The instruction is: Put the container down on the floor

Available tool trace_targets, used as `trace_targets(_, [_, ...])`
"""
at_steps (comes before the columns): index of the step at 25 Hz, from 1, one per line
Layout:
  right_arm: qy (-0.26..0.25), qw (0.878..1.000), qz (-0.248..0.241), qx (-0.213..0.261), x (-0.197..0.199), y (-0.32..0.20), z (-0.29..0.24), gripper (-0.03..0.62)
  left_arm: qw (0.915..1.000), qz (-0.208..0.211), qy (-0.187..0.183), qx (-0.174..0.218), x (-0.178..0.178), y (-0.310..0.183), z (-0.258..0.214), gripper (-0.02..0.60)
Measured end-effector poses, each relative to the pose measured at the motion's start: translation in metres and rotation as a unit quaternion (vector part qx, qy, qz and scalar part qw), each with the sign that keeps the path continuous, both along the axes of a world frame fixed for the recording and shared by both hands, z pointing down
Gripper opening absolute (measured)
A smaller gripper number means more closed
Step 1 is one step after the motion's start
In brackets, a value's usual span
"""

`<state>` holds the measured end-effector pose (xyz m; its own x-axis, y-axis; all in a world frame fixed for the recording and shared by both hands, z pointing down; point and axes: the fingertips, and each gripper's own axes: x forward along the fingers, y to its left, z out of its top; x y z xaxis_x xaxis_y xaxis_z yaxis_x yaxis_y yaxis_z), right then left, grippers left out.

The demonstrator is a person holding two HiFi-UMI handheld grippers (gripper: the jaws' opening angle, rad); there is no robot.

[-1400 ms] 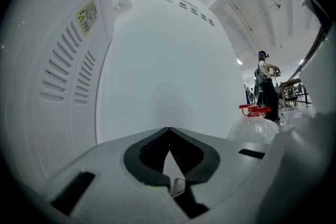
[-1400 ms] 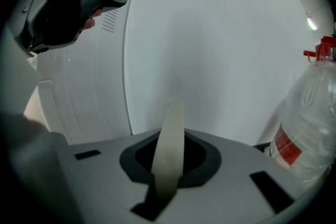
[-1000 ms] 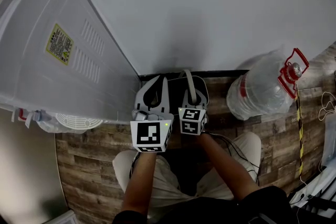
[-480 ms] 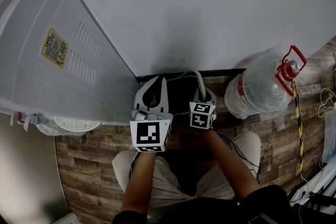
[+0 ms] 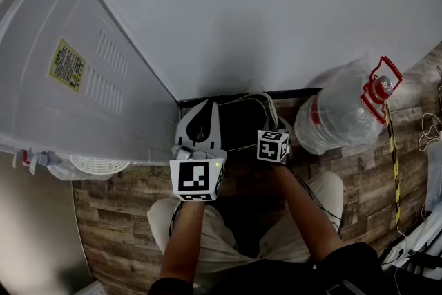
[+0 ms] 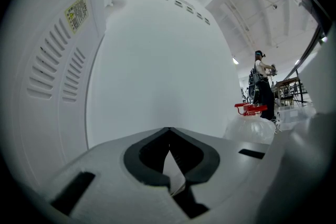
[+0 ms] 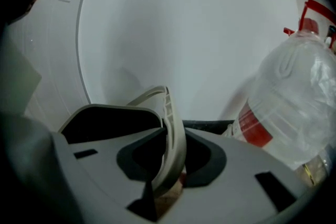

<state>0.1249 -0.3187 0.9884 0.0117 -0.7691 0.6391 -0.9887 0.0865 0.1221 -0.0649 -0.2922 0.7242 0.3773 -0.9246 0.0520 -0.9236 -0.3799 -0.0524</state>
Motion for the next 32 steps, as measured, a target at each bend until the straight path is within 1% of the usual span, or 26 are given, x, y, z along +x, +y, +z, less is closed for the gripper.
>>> trace_targets(7, [-0.004,0.999,0.009,-0.034,0.011,0.006,0.025,0.106,1.0000,0.003,0.003,0.003,0.001,0.000,-0.001,0.017])
trace_targets(12, [-0.028,0.999,0.022,-0.035,0.016,0.008,0.030,0.140,1.0000,0.004,0.001,0.001,0.003,0.000,0.001,0.017])
trace_targets(16, [-0.065,0.997,0.032,-0.030,0.017,0.009,0.032,0.192,1.0000,0.006,0.001,0.002,0.004,0.000,0.000,0.017])
trace_targets(20, [-0.073,0.996,0.032,-0.037,0.015,0.011,0.036,0.202,1.0000,0.008,0.001,0.002,0.006,0.000,0.001,0.017])
trace_targets(28, [-0.077,0.995,0.032,-0.046,0.014,0.015,0.039,0.202,1.0000,0.004,-0.003,-0.001,0.005,0.001,0.003,0.017])
trace_targets(32, [-0.076,0.996,0.029,-0.043,0.012,0.014,0.037,0.202,1.0000,0.006,-0.004,0.000,0.006,0.000,0.002,0.017])
